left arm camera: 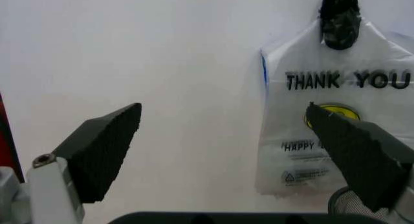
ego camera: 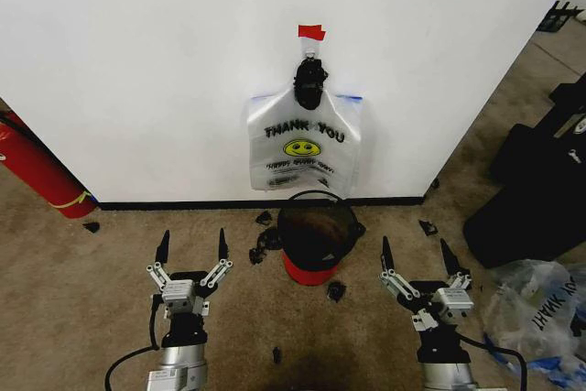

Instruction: Pick up the garbage bag from the wall and place it over the trash bin.

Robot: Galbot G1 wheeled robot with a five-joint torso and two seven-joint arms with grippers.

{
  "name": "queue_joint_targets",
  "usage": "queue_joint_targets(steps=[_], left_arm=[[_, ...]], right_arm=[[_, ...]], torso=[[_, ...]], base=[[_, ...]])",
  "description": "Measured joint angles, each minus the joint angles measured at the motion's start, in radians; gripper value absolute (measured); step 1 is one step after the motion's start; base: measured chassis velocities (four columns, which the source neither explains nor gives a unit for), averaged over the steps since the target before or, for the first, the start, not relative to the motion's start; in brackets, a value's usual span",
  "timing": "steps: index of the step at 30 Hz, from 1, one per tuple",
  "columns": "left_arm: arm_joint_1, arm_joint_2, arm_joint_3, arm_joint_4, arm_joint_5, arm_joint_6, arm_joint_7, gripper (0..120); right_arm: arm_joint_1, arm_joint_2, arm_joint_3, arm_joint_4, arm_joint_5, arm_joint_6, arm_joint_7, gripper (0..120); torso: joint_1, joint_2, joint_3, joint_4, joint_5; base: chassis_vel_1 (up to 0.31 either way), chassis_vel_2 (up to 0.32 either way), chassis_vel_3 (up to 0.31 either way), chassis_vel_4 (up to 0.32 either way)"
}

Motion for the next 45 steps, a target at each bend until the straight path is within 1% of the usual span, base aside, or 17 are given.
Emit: queue_joint_targets(steps=[22,35,39,40,45], left_arm=[[0.008,-0.008,0.0,-0.008,0.003,0.005,0.0,100],[0.01,-0.006,0.002,-0.015,-0.002,0.009,0.0,100],[0.013,0.003,0.003,-0.019,-0.014,0.018,0.001,100],[0.013,0.003,0.003,-0.019,-0.014,0.018,0.001,100],[0.027,0.009,-0.012,-0.03,-0.021,0.023,0.001,100]], right_arm=[[0.004,-0.001,0.002,-0.015,-0.004,0.041,-0.047,100],[0.005,-0.003,0.003,-0.006,0.003,0.04,-0.051,100],[0.064,-0.052,0.002,-0.025,0.091,-0.033,-0.057,100],[0.064,-0.052,0.002,-0.025,0.091,-0.033,-0.057,100],[0.222,-0.159,-0.005,-0.067,0.28,-0.136,-0.094,100]], torso=[[0.0,0.0,0.0,0.0,0.0],[0.0,0.0,0.0,-0.0001,0.0],[0.0,0.0,0.0,0.0001,0.0],[0.0,0.0,0.0,0.0001,0.0],[0.0,0.0,0.0,0.0,0.0002]], base=[[0.0,0.0,0.0,0.0],[0.0,0.0,0.0,0.0],[0.0,0.0,0.0,0.0],[0.0,0.0,0.0,0.0],[0.0,0.0,0.0,0.0]])
